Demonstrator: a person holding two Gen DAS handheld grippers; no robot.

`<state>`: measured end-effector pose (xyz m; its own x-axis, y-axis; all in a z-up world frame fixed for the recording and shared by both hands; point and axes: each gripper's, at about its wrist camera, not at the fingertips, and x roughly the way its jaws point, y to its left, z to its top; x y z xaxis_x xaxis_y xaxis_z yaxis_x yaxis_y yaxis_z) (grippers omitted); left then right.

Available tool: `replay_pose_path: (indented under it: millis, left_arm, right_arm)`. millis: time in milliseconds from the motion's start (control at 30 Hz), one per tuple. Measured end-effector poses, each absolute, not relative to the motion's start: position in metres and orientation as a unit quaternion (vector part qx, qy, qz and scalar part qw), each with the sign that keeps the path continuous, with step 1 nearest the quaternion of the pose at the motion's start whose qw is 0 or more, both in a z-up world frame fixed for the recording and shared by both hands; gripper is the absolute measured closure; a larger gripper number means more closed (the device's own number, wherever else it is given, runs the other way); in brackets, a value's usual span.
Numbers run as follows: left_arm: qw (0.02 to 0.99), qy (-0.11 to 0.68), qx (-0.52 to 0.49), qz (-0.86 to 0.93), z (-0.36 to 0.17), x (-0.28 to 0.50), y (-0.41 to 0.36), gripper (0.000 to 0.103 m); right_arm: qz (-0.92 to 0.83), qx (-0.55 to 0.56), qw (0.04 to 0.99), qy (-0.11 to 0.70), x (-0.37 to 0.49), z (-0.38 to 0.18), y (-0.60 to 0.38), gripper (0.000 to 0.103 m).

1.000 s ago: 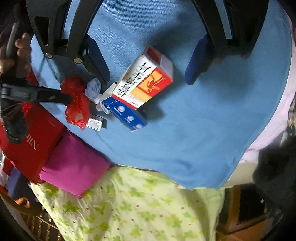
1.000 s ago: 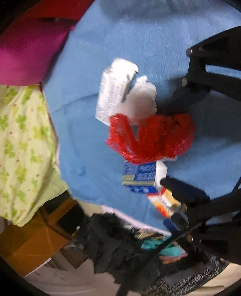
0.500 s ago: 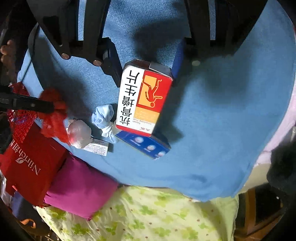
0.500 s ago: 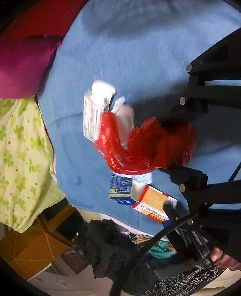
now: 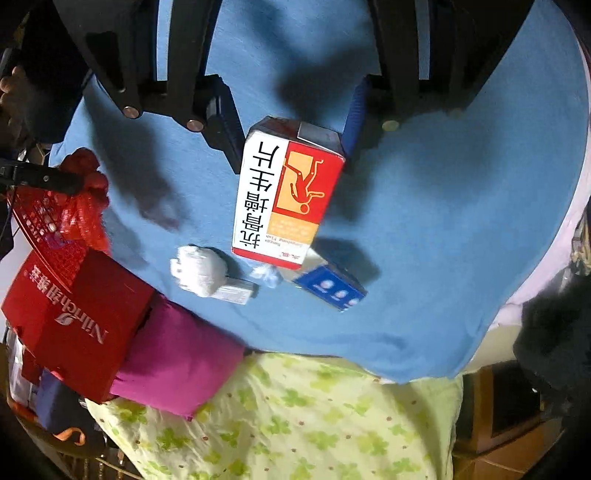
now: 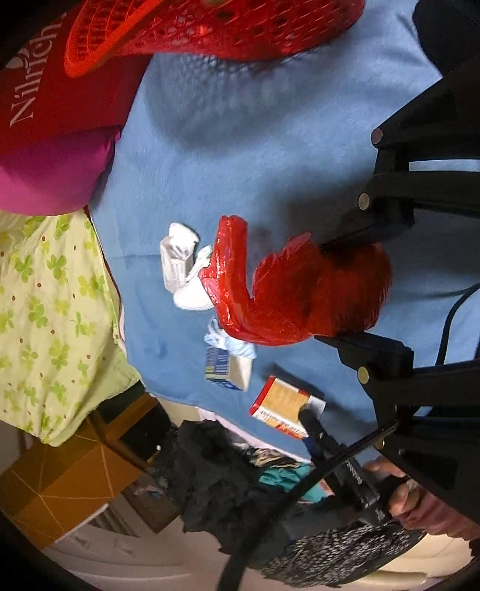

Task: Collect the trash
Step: 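Lift and hold the red bag and medicine box with both tools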

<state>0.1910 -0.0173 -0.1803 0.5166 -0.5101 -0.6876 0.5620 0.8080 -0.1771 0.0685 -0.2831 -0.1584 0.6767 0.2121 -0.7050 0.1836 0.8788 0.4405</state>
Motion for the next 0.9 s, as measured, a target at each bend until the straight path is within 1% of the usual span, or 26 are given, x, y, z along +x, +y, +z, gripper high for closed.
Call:
replay_pose_path:
  millis: [133,200,367,667,900]
  left_arm:
    - [0.881,0.365,0.053,-0.298,-0.175,0.153,-0.033,0.051]
    - [0.879,0.366,0.047,-0.301,-0.172,0.143,-0.040,0.051]
    - [0.888,0.368,0.080,-0.264,-0.154,0.127,-0.055,0.051]
    - [0.913,0.321,0.140,-0.209,-0.110,0.095,-0.073,0.051]
    - [0.924,0.299,0.158,-0.178,-0.088,0.076,-0.076,0.050]
  right_arm:
    - [0.007,0.229,0.884,0.407,0.051,-0.160,-0.280,0.059]
    - [0.007,0.222,0.887,0.406,0.044,-0.156,-0.280,0.059]
    - [0.012,0.220,0.898,0.381,0.033,-0.137,-0.281,0.059]
    - [0.018,0.214,0.909,0.357,0.020,-0.120,-0.280,0.059]
    - [0.024,0.207,0.915,0.346,0.013,-0.112,-0.277,0.059]
